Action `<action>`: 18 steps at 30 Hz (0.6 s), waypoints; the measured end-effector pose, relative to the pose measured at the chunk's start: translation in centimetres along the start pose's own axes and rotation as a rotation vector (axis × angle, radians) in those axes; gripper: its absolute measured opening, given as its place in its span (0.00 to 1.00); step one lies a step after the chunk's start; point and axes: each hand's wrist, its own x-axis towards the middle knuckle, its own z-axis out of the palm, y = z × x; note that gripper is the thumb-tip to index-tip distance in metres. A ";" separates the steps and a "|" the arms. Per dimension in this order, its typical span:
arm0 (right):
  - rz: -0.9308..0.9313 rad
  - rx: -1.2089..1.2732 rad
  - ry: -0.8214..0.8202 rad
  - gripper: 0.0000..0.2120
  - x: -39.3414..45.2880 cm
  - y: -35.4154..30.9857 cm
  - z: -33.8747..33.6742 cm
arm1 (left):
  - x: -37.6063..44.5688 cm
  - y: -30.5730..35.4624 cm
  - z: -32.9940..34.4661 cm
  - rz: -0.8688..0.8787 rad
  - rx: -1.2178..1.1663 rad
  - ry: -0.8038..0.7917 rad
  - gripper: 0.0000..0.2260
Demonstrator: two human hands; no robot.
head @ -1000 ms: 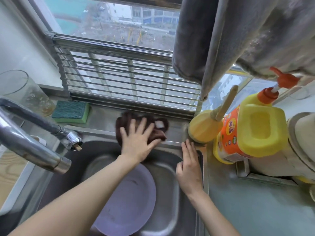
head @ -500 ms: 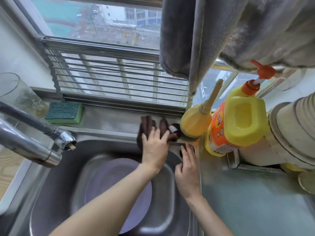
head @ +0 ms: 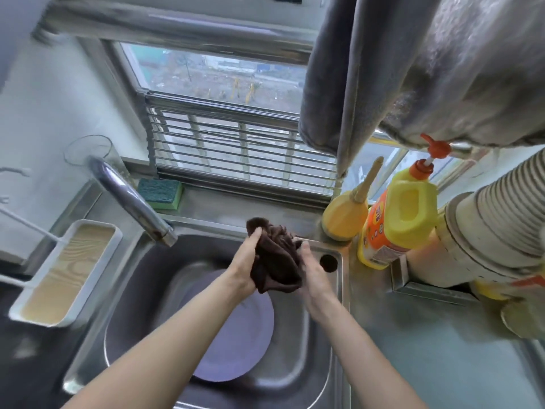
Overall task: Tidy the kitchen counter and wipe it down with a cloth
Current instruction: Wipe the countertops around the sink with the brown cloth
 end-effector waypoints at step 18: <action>-0.375 -0.558 -0.132 0.08 -13.5 5.9 9.2 | -18.5 -1.6 -15.1 0.289 0.788 0.209 0.12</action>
